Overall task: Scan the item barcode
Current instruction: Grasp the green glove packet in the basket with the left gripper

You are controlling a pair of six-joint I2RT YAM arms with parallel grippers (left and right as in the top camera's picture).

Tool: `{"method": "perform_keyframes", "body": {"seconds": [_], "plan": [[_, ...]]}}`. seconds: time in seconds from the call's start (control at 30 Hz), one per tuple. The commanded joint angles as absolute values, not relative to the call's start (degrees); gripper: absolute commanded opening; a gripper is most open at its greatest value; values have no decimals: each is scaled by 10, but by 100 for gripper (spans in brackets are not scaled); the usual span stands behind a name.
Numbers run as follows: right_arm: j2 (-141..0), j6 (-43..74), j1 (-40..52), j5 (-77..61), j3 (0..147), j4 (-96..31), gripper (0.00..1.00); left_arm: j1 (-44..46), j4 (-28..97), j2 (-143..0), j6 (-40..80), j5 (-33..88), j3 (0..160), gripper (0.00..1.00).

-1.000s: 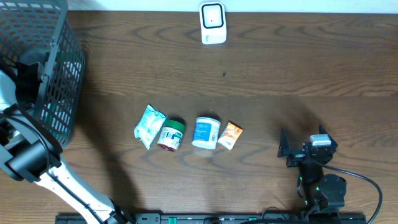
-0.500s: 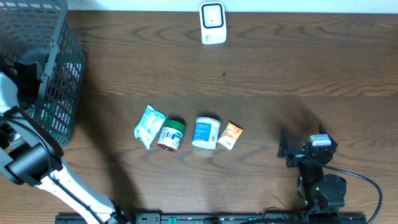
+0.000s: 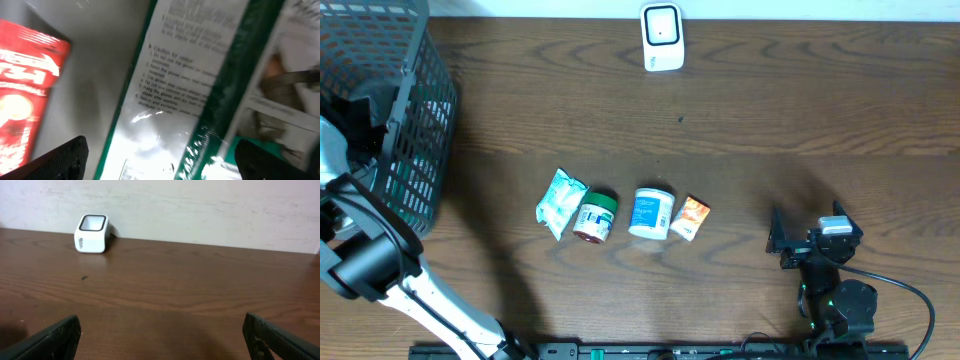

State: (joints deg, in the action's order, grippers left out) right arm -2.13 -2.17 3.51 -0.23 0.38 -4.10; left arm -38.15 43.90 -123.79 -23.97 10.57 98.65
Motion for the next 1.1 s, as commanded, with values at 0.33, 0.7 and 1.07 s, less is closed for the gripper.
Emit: {"method": "perform_keyframes", "body": {"seconds": [0.33,0.7,1.07], "plan": [[-19,-24,30,-3,3,-44,99,-379,488,-1273,-253,236,977,86],[-19,-24,30,-3,3,-44,99,-379,483,-1201,-218,236,1029,7],[-19,-24,30,-3,3,-44,99,-379,378,-954,-31,119,1033,7]]}}
